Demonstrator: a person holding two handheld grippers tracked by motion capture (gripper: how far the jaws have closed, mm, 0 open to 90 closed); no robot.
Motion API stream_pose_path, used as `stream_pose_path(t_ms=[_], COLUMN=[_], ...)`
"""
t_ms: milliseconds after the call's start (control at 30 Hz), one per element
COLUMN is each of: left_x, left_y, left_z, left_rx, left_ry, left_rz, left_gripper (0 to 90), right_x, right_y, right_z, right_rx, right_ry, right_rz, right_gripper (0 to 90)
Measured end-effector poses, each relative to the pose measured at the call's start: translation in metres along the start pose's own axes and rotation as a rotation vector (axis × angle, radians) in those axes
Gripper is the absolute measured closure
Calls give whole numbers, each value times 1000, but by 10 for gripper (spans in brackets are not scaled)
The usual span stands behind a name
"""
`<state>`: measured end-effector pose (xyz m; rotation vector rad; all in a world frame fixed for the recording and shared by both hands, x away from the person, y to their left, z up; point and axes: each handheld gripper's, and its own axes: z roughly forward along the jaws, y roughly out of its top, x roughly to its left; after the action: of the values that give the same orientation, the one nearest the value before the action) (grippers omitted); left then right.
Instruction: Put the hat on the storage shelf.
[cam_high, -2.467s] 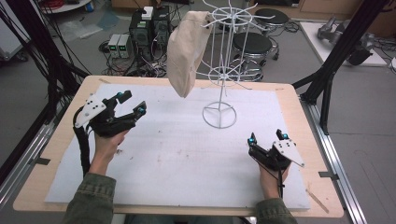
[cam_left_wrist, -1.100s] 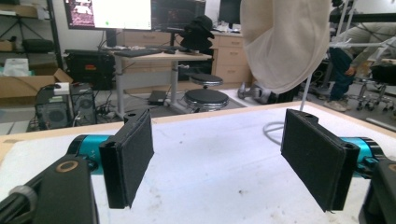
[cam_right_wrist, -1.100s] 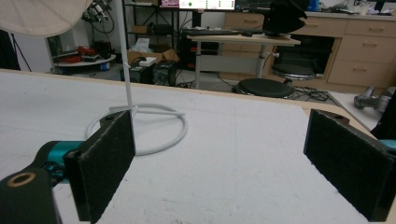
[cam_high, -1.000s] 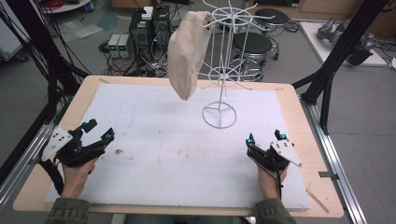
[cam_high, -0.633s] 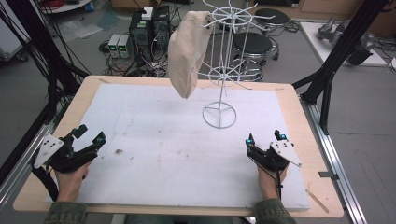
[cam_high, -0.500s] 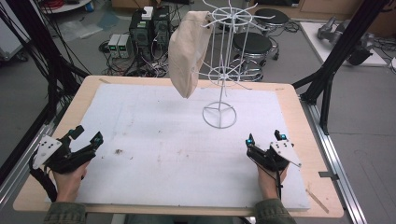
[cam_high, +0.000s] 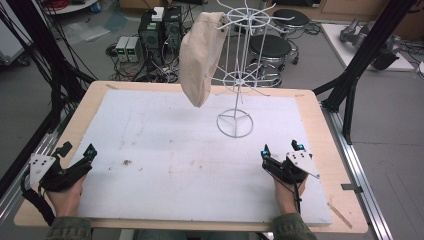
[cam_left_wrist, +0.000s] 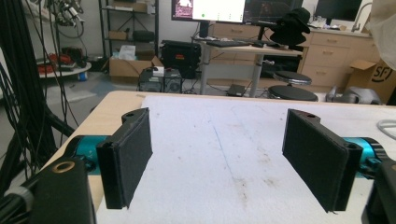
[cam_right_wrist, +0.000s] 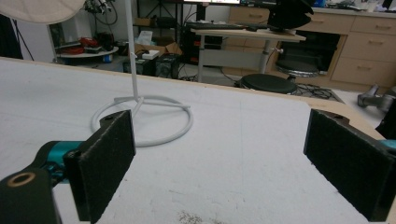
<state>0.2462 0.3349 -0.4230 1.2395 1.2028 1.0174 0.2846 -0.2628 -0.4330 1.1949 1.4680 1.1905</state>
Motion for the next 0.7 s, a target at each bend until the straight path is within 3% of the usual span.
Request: stream_pose_path(t_ms=[467, 700], left_x=[-3, -3], left_y=[-3, -7], left_z=[2, 4], left_rx=[12, 46], left_ry=[-39, -62], left_rz=[-9, -17], left_gripper=[242, 243], right_x=[-2, -2], right_y=[0, 0], right_z=[0, 0], right_rx=[-3, 6], right_ry=[-6, -4], right_rz=[-1, 5], right_gripper=[81, 81])
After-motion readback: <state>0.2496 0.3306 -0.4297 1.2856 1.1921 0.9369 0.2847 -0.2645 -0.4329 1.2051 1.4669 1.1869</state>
